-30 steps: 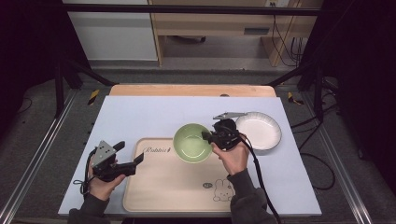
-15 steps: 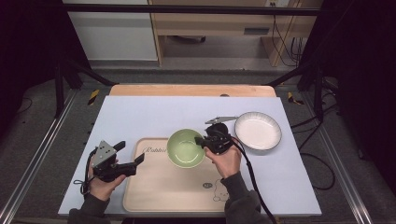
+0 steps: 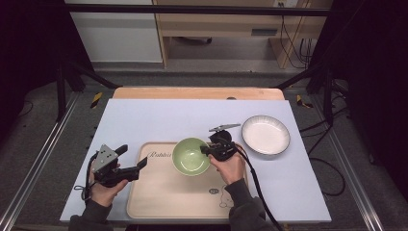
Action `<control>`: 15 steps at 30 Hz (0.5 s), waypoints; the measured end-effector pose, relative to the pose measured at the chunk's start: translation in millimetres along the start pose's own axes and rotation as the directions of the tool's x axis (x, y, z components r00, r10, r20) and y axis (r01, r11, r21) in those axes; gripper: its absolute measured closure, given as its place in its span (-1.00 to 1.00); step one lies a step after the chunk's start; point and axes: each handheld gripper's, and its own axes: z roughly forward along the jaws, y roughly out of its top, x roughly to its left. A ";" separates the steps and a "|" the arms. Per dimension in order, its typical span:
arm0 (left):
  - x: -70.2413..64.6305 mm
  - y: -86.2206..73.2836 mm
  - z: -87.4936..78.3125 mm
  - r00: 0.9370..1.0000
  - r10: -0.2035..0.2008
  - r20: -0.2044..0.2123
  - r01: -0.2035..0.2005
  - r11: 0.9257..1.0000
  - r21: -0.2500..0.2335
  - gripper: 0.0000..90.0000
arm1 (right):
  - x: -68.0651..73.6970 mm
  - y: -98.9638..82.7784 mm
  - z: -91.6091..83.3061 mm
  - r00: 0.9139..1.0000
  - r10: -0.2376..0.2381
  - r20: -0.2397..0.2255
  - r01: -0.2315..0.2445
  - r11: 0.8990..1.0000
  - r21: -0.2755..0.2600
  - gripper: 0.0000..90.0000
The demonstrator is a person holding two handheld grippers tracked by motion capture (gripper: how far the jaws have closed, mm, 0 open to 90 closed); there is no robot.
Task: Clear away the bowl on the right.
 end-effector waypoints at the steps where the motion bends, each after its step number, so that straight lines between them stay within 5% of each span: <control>1: 0.0 0.0 0.1 1.000 0.000 0.000 0.000 1.000 0.000 -0.70 | 0.3 -0.4 1.3 1.000 0.013 -0.004 -0.013 1.000 0.005 0.85; 15: -0.2 -0.8 0.9 1.000 0.001 0.001 -0.001 1.000 0.005 -0.70 | -5.5 -2.9 22.2 0.999 0.036 0.010 -0.036 0.998 0.045 0.85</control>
